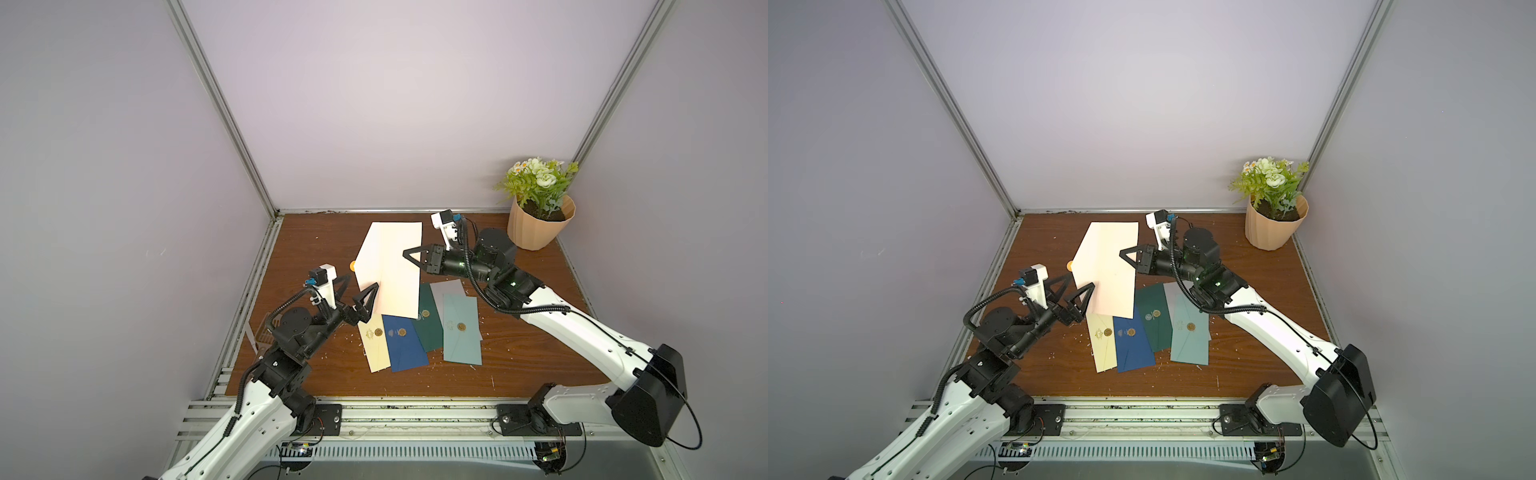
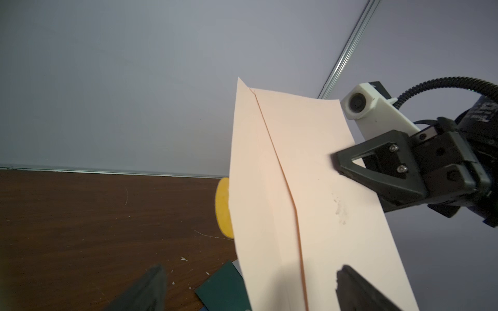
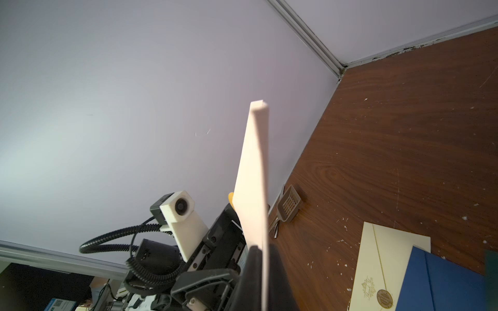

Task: Open the envelope
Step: Open the envelope flap on the envelope.

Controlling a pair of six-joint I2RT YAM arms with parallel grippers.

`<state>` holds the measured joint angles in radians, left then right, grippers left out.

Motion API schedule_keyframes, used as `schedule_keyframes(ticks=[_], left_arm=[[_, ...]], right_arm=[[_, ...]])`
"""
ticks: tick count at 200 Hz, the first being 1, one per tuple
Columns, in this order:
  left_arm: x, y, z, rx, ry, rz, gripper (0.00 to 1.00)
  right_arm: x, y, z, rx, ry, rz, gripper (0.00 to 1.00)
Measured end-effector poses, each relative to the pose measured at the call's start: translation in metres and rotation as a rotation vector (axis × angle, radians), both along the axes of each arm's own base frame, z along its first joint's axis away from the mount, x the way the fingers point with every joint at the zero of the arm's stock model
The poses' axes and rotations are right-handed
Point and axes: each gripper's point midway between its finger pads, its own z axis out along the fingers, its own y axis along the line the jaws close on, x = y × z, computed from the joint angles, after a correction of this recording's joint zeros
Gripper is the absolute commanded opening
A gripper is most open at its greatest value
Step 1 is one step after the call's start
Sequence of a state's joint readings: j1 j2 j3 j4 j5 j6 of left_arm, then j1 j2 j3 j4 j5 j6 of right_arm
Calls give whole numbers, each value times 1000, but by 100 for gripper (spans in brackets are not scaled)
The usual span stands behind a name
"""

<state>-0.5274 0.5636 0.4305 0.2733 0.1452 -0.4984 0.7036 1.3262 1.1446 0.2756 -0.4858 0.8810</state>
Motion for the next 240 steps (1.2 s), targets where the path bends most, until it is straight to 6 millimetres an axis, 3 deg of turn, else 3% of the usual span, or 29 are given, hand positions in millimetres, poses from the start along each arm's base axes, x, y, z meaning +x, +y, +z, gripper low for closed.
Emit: schedule_keyframes(ticks=[43,81,129,171,219,240], left_arm=[[-1,3,1,-73,-11,-34,59],[-2,11,12,-150,-48,-63,51],[-7,-2,19,-186,-59,-167,49],[-9,-10,17,-201,-42,-223,17],[-16,-10,25,-221,-69,-248,0],[-17,-12,25,-231,-66,-262,0]], right_arm=[[-6,2,12,52,-7,39,0],[-8,3,6,60,9,49,0],[-11,5,4,74,22,73,0],[-13,6,10,96,12,91,0],[-14,6,8,100,5,98,0],[-13,7,6,99,5,97,43]])
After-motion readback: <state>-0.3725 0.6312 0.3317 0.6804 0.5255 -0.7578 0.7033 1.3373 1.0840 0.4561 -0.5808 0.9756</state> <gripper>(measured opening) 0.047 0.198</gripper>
